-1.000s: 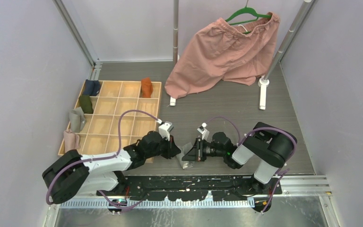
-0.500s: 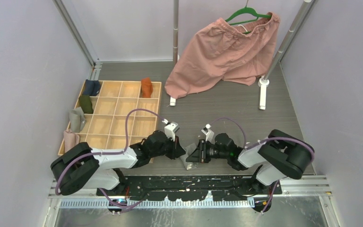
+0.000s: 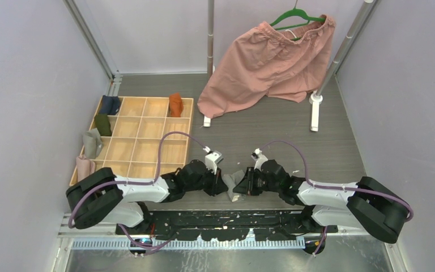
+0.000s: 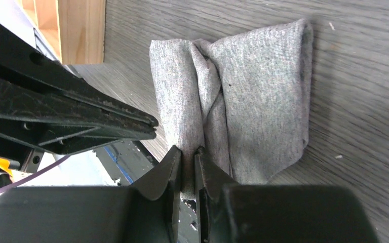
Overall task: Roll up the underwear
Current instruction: Roll the underwear to the center of the board.
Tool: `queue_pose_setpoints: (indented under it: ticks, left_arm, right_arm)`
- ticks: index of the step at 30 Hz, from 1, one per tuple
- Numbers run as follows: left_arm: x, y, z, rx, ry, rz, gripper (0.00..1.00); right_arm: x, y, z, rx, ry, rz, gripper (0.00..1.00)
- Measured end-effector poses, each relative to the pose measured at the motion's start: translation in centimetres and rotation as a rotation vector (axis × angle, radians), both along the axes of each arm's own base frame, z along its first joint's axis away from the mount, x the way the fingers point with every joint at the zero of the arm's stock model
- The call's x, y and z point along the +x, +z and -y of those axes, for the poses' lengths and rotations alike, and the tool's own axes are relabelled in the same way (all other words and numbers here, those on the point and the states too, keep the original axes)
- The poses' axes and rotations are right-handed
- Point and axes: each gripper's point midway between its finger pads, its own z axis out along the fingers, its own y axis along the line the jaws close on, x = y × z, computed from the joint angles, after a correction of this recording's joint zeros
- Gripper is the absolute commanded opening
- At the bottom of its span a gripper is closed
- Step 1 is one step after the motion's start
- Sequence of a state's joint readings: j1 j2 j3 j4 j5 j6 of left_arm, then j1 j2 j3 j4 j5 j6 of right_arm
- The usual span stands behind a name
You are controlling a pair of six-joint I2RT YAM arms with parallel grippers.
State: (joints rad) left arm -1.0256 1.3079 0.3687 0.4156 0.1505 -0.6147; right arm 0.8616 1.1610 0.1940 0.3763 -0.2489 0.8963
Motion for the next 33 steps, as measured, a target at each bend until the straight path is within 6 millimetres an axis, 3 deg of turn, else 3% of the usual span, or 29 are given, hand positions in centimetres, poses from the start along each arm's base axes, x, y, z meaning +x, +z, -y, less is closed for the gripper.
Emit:
queue_pose_setpoints:
  ticks: [10,15,20,26,33]
  left_arm:
    - [0.4,-0.5,1.2,0.001,0.005,0.008,0.01]
    - [1.1,0.3,2.1,-0.019,0.013,0.023,0.01]
    - [1.7,1.0,3.0,-0.038,0.015,0.038,0.01]
    - [1.9,-0.8,3.6,-0.014,0.012,0.021,0.01]
    - [1.7,-1.0,5.0,-0.050,-0.011,0.029,0.01]
  right_arm:
    - [0.4,-0.2,1.0,-0.032,-0.077,-0.023,0.08]
    - [0.6,-0.3,1.5,-0.046,-0.114,-0.034,0.12]
    - [0.7,-0.4,1.8,-0.057,-0.136,-0.042,0.23]
    - [0.7,-0.5,2.3,-0.086,-0.151,-0.048,0.31]
    - [0.4,-0.7,3.7,-0.175,-0.150,-0.047,0.47]
